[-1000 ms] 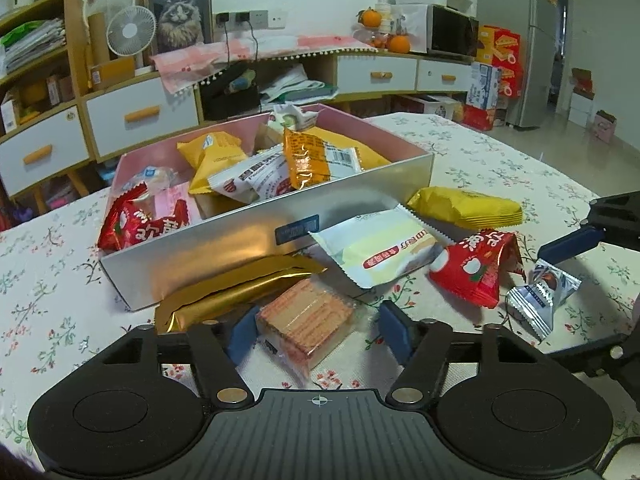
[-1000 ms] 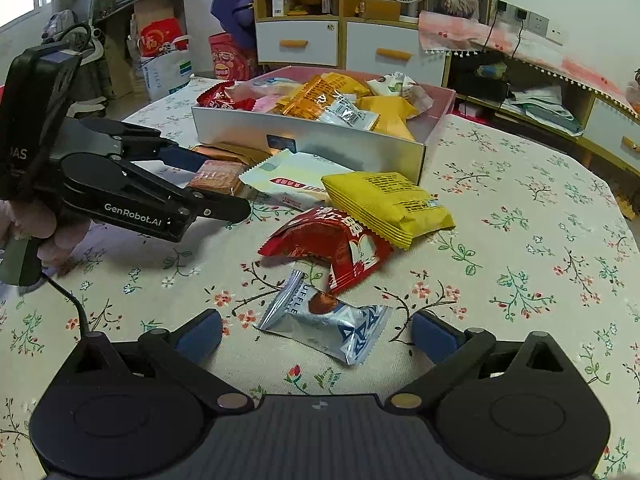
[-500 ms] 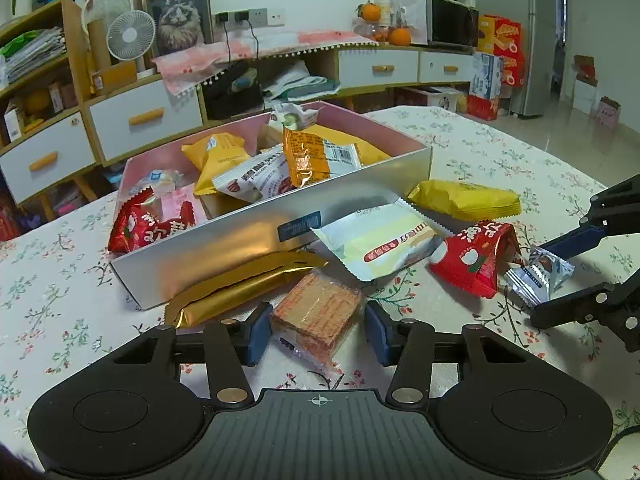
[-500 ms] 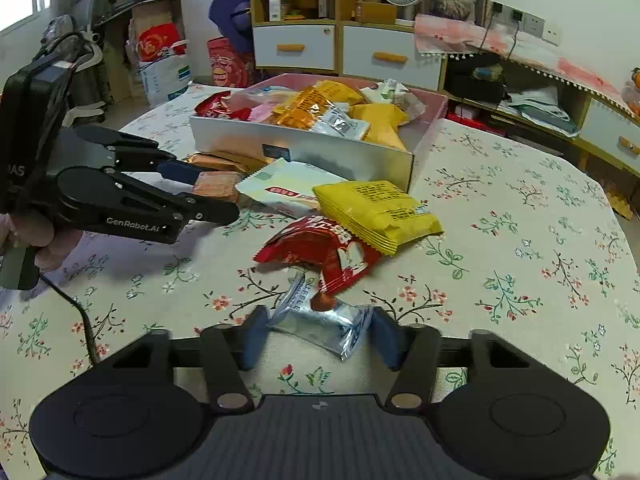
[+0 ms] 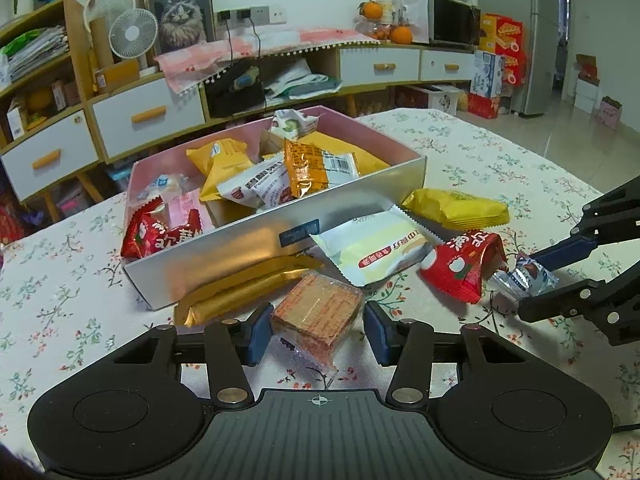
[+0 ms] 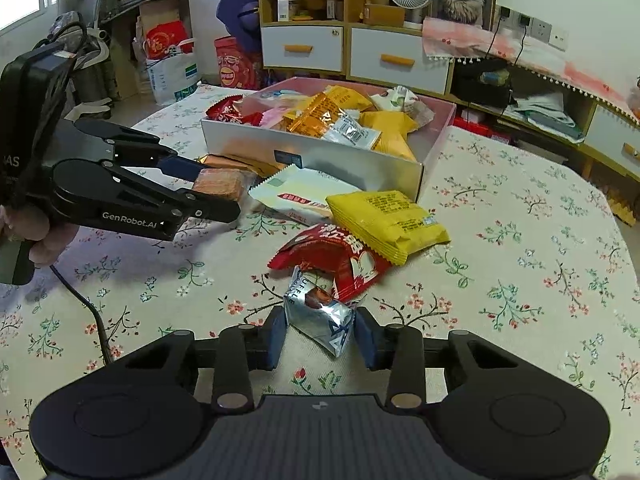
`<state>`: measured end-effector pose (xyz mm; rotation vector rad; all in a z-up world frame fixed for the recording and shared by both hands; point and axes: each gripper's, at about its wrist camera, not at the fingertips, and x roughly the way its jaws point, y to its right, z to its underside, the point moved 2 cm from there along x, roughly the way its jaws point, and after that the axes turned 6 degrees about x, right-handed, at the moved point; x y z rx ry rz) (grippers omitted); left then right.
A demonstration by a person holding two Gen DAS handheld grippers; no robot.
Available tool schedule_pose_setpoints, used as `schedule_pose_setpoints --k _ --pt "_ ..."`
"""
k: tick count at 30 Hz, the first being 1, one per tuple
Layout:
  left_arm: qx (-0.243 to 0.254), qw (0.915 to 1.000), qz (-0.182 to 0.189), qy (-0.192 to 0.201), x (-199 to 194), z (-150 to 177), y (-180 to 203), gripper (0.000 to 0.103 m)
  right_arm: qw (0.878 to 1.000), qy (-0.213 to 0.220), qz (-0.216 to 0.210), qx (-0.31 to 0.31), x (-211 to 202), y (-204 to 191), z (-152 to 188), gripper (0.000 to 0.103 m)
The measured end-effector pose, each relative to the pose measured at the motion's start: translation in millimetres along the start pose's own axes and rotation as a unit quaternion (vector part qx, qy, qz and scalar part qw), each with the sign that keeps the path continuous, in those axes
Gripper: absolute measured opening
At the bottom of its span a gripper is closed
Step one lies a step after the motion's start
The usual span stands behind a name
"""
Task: Organize snacks
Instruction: 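Carry both items into the box and open both tools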
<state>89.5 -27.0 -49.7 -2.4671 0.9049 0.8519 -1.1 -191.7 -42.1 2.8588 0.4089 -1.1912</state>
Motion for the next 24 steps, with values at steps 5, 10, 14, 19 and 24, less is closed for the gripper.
schedule_pose_setpoints --k 5,10,14,19,24 --pt "-0.018 0.9998 -0.004 -0.007 -8.2 -6.6 -2.5 0.047 1.0 0.012 0.004 0.004 -9.2 -0.6 -3.9 0.006" --pt "-0.035 0.9993 -0.012 -0.001 -18.6 -13.8 -5.4 0.047 0.999 0.033 0.003 0.02 -22.5 -0.8 -10.7 0.006" --pt "-0.045 0.9987 -0.022 0.004 -24.4 -22.0 -7.1 0.047 0.998 0.053 0.012 0.027 -30.0 -0.1 -21.0 0.007" --pt "-0.06 0.9976 -0.034 -0.004 -23.5 -30.5 -11.5 0.047 0.996 0.071 0.028 0.043 -31.3 7.9 -34.6 0.007" --pt "-0.074 0.9959 -0.051 -0.012 -15.8 -42.6 -21.4 0.047 0.993 0.07 0.039 0.089 -24.2 24.2 -54.1 0.007"
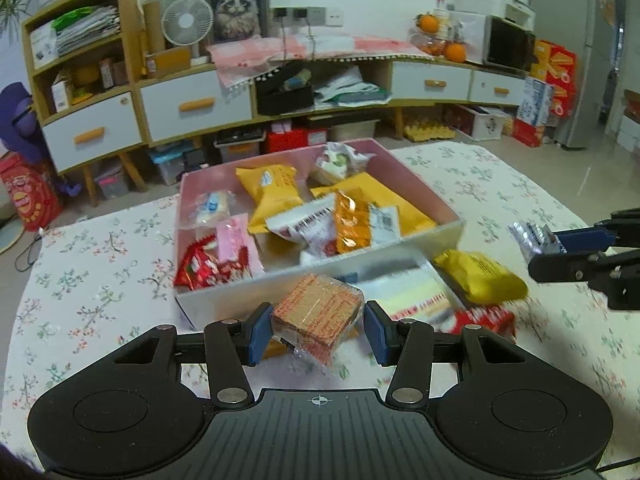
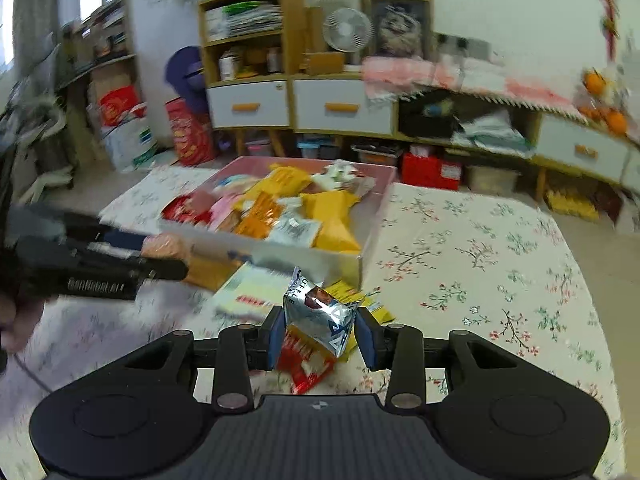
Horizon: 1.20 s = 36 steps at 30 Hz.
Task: Organize snacks
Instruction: 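Carry both items into the box and open both tools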
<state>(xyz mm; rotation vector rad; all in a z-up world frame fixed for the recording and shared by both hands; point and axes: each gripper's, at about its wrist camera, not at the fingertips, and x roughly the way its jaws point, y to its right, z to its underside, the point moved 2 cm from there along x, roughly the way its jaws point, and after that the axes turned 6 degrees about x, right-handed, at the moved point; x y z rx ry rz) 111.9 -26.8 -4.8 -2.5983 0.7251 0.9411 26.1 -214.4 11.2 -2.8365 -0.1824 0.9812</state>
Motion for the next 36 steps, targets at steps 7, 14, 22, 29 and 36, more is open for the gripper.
schedule_pose_setpoints --k 7,14,22,29,36 --pt "-0.027 0.999 -0.031 0.019 12.5 -21.4 -13.3 0.047 0.997 0.009 -0.003 0.073 21.6 15.5 -29.5 0.008" --pt "-0.039 0.9981 -0.047 0.0 40.8 -29.2 -21.9 0.047 0.991 0.005 -0.013 0.135 49.8 22.9 -50.9 0.009" --pt "-0.044 0.9977 -0.05 -0.012 60.0 -28.5 -24.3 0.046 0.983 0.001 -0.022 0.18 77.8 25.6 -62.8 0.009" --pt "-0.053 0.9975 -0.046 -0.006 67.1 -32.6 -25.5 0.046 0.975 0.0 -0.018 0.222 91.8 37.5 -65.0 0.01" --pt "-0.06 0.9974 -0.041 0.004 71.3 -34.9 -25.0 0.048 0.974 0.007 -0.025 0.225 94.1 32.1 -67.1 0.016"
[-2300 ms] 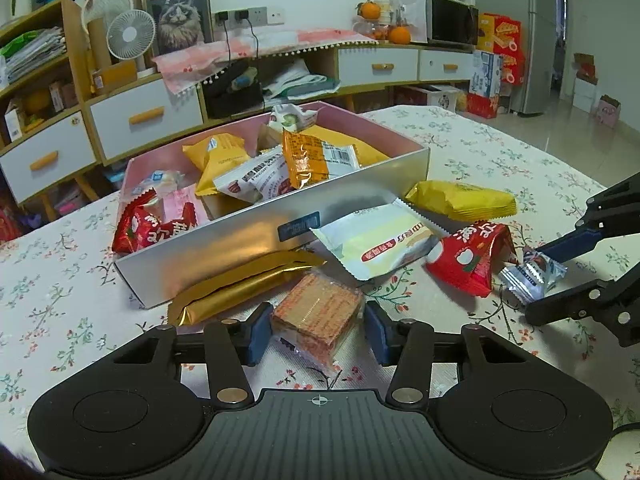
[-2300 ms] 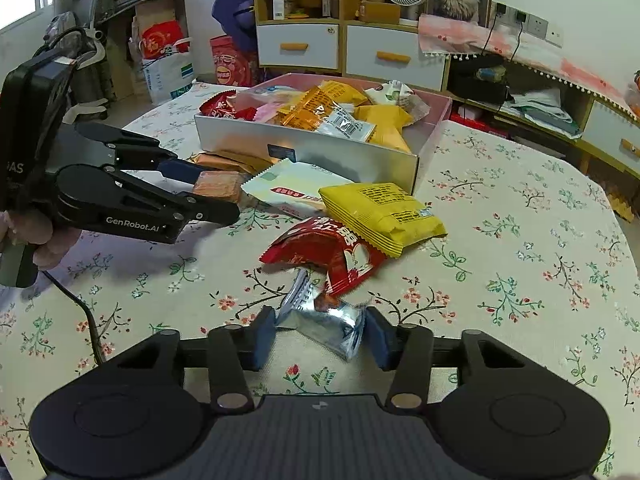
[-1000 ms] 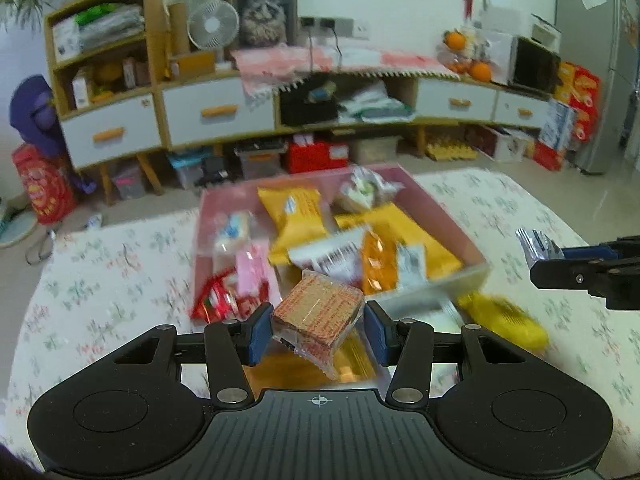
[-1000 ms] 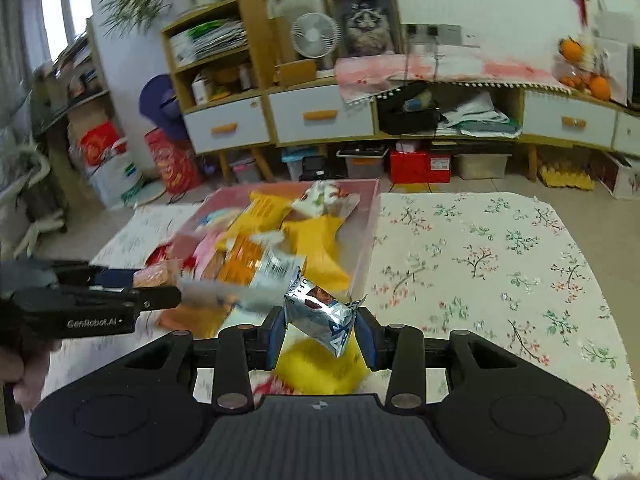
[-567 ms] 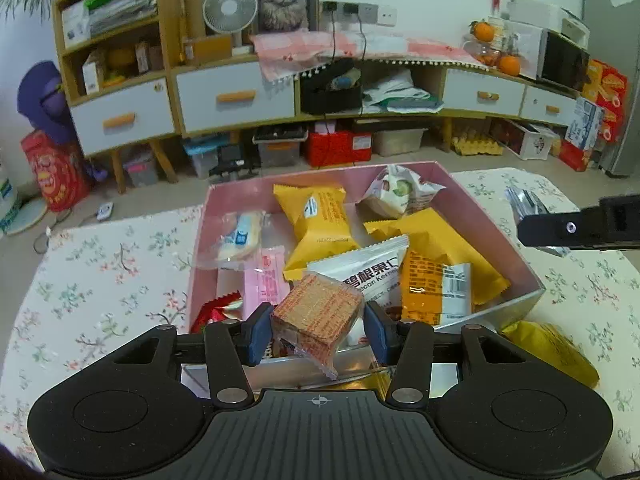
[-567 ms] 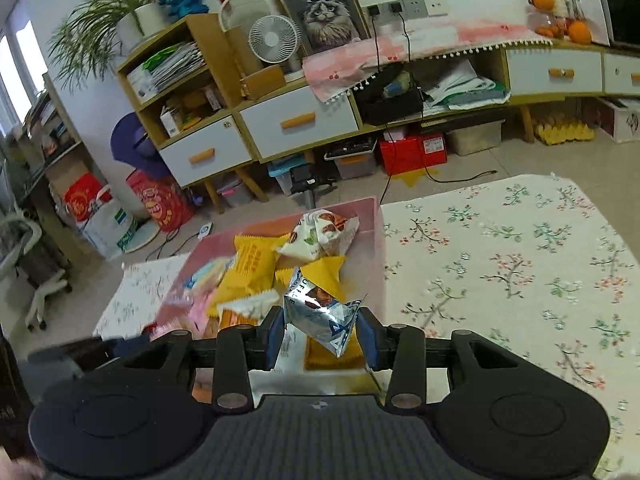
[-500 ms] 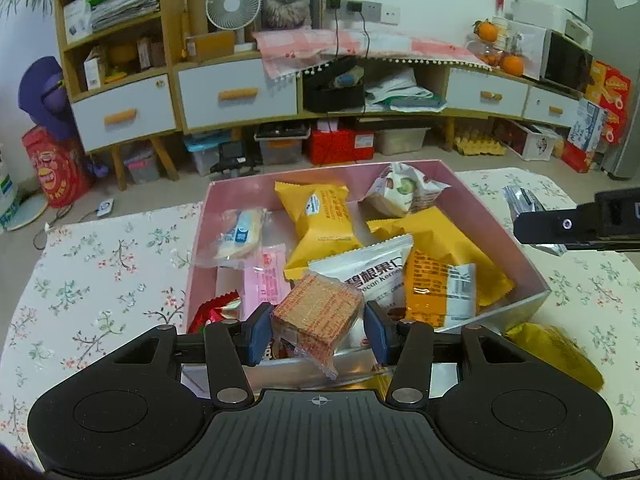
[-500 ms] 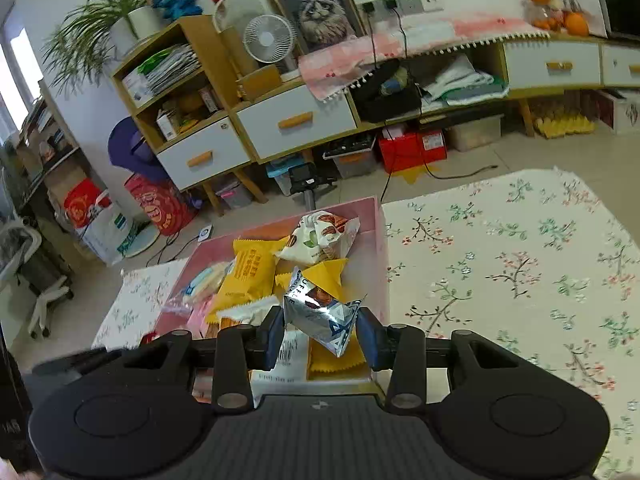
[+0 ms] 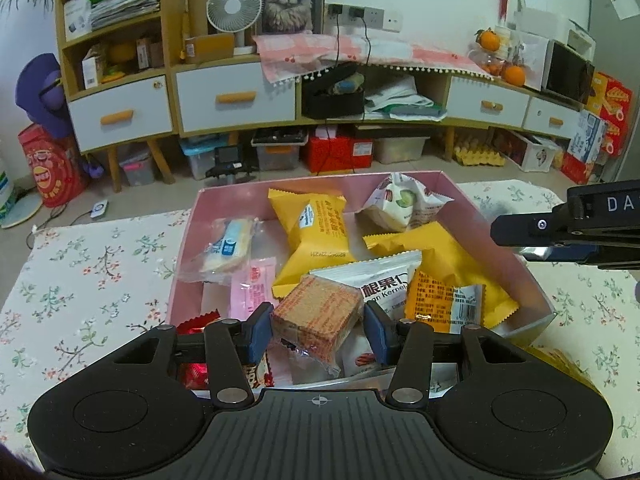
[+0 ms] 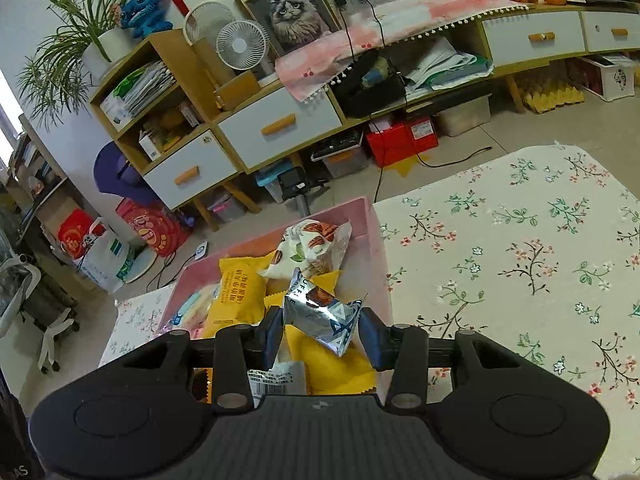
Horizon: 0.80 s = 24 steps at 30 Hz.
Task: Organize snacks
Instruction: 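Carry both items into the box and open both tools, then withdraw both tools from the box back over the snack pile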
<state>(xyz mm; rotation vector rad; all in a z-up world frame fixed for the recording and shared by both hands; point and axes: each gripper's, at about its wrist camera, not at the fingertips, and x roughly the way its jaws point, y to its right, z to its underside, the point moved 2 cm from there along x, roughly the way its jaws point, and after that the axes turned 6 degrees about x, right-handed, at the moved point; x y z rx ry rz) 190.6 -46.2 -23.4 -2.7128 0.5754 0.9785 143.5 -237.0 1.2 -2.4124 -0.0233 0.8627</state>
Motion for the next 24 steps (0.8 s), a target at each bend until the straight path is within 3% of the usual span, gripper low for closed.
schedule_pose_setpoints --k 1,5,7,24 --pt "0.001 1.0 0.0 0.003 -0.5 0.0 0.3 0.05 1.0 0.002 0.0 0.0 -0.8 -0.7 0.4 0.019" --pt "0.008 0.9997 -0.001 0.021 -5.5 -0.6 3.2 0.076 1.0 0.006 -0.005 0.002 -2.6 -0.4 -1.8 0.034" --pt "0.012 0.9996 -0.002 0.024 -7.8 -1.7 4.9 0.081 1.0 0.009 -0.004 0.002 -4.1 -0.8 -3.1 0.037" --pt "0.024 0.9995 0.021 0.007 -42.6 15.1 8.4 0.094 0.998 0.02 0.011 -0.064 -35.1 -9.9 1.8 0.066"
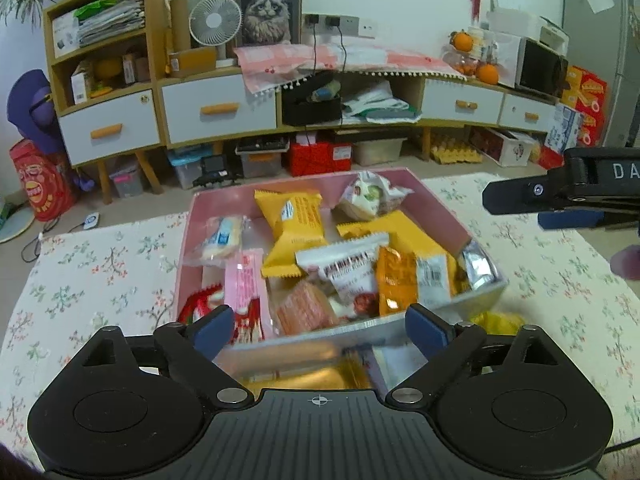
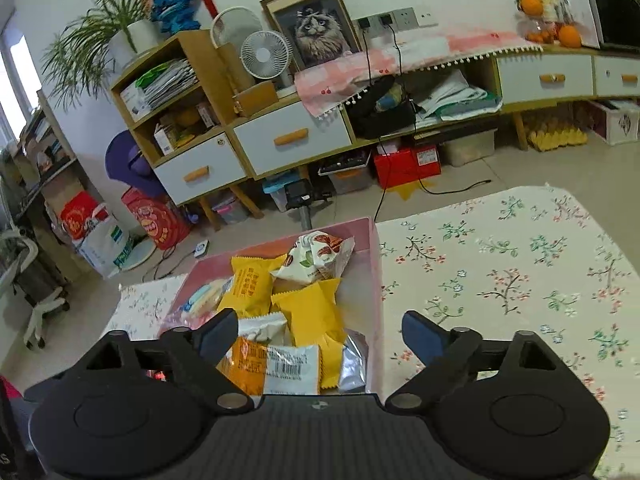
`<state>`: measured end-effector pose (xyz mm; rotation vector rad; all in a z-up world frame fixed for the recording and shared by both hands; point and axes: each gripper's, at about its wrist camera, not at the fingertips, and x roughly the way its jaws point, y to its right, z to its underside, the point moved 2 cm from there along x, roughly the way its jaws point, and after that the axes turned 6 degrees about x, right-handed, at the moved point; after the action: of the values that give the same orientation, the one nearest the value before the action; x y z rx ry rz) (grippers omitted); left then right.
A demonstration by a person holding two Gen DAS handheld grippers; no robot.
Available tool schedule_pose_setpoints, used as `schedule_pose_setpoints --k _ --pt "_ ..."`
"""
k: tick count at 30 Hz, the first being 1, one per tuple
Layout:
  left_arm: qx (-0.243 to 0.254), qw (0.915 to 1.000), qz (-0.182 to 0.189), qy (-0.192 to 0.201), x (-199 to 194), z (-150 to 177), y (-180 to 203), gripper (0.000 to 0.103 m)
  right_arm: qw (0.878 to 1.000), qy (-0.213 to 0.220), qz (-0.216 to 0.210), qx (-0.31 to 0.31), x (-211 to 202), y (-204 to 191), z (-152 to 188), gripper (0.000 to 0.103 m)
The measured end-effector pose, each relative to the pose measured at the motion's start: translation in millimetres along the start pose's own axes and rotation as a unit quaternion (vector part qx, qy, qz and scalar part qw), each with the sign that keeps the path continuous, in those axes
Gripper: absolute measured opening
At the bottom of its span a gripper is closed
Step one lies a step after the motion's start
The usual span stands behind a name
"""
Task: Organize snacks
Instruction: 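Withdraw both tools from the box back over the snack pile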
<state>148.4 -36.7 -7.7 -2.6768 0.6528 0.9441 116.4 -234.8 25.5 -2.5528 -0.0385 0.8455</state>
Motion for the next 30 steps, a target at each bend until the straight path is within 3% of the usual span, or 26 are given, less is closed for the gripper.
schedule_pose_setpoints --k 7,13,23,30 --pt "0.013 0.9999 -0.003 -0.01 -20.1 21.6 -1.8 0.098 0.998 0.004 0.028 -0.055 -21.4 -2.2 15.8 0.075" --pt "0.022 0.9996 0.002 -0.016 -31.4 49.1 -8.6 0.098 0.996 0.006 0.023 -0.086 -38.0 -3.3 34.4 0.078" --pt "0.104 0.9939 0.036 -0.008 -32.5 93.8 -35.8 0.098 0.986 -0.039 0.017 -0.163 -36.3 -16.2 98.3 0.078" --pt "0.069 0.9949 0.074 0.001 -10.1 89.3 -55.9 0.097 0.977 -0.07 0.0 -0.202 -25.7 -26.9 120.9 0.078"
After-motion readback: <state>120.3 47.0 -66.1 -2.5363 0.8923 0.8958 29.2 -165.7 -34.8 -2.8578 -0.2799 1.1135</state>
